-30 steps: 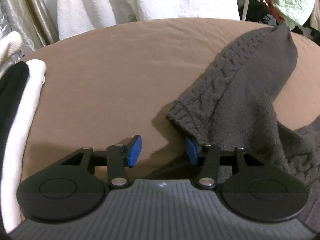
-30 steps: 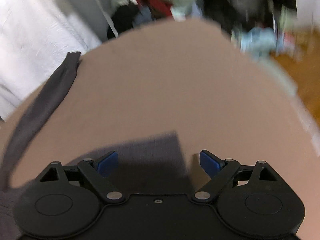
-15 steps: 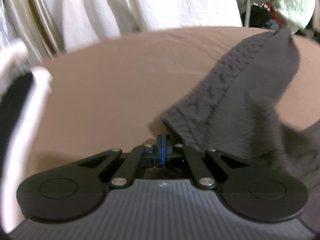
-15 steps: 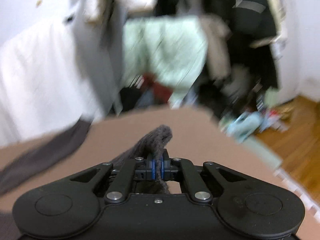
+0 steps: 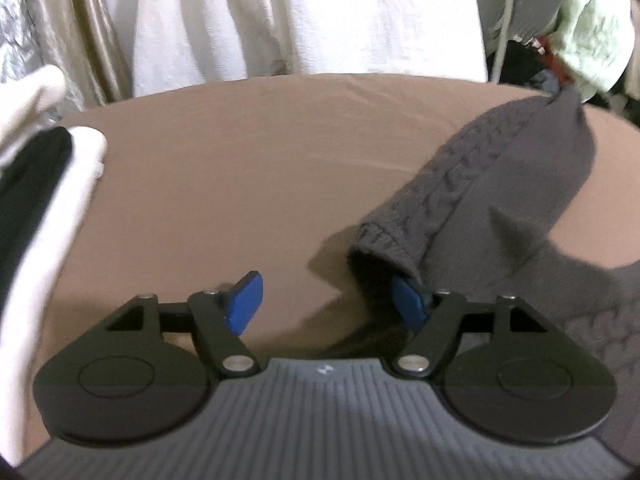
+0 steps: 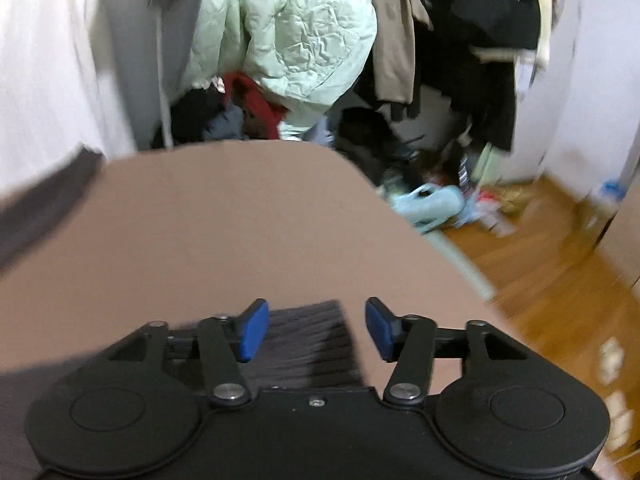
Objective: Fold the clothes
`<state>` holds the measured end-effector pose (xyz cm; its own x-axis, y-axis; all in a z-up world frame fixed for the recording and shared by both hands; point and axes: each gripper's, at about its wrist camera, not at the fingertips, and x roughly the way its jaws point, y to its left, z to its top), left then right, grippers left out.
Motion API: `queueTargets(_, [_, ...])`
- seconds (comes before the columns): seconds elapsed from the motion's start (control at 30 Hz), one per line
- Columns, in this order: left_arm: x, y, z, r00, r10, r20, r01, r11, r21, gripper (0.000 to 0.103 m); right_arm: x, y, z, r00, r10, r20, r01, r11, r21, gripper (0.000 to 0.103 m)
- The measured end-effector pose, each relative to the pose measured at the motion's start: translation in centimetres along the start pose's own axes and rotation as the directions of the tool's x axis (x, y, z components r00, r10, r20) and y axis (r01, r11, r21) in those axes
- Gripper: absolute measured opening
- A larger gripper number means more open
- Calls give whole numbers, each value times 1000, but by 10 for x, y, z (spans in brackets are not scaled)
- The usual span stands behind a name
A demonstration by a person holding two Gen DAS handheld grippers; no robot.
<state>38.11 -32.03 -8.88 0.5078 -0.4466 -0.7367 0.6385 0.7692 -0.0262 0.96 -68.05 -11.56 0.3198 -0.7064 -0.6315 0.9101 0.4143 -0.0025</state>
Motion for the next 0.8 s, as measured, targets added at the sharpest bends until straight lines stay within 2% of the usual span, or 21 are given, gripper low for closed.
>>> queueTargets(0.03, [3,-2,-1,998,-58,-27,59,998,23,42,-4,-7,-2,1000,24,3,-24,999,43,61])
queueTargets(0.07, [5,-5,-2,994,-94,-55,96,994,46,4,-6,-14,-5,998,57,-2,-57,995,77,61])
queueTargets(0.1, [4,-10,-4,996,-74,-55,78,993,84,0,-6,-20,-9,995,96,-10,-94,990,107,61])
queueTargets(0.17, [-1,-24,-8,998,53,27,-57,982,181,0,-6,-32,-18,987,157,-28,-151,976,156,61])
queueTargets(0.2, [-6,-27,-8,984,150,99,-168,961,218,0,-5,-38,-23,985,167,-41,-158,973,167,61])
queueTargets(0.23, [-8,-25,-5,966,215,146,-243,945,217,0,-3,-44,-27,985,164,-48,-153,973,173,61])
queueTargets(0.27, [-9,-16,1,955,249,160,-276,945,177,0,-2,-50,-29,987,154,-52,-143,973,179,61])
queueTargets(0.33, [-4,6,15,944,302,136,-316,944,97,0,-3,-62,-34,988,144,-62,-129,972,199,61])
queueTargets(0.37, [-4,14,17,946,302,118,-312,947,79,0,-5,-68,-37,988,141,-70,-122,969,216,61])
queueTargets(0.47, [-19,26,10,971,224,83,-228,972,50,0,-22,-82,-49,983,164,-81,-137,953,271,61])
queueTargets(0.67, [-63,14,-41,981,191,-10,-191,981,40,4,-71,-87,-95,966,235,-109,-191,932,308,61])
queueTargets(0.8, [-92,6,-74,983,168,-71,-166,986,32,5,-127,-90,-135,955,289,-68,-262,929,262,61])
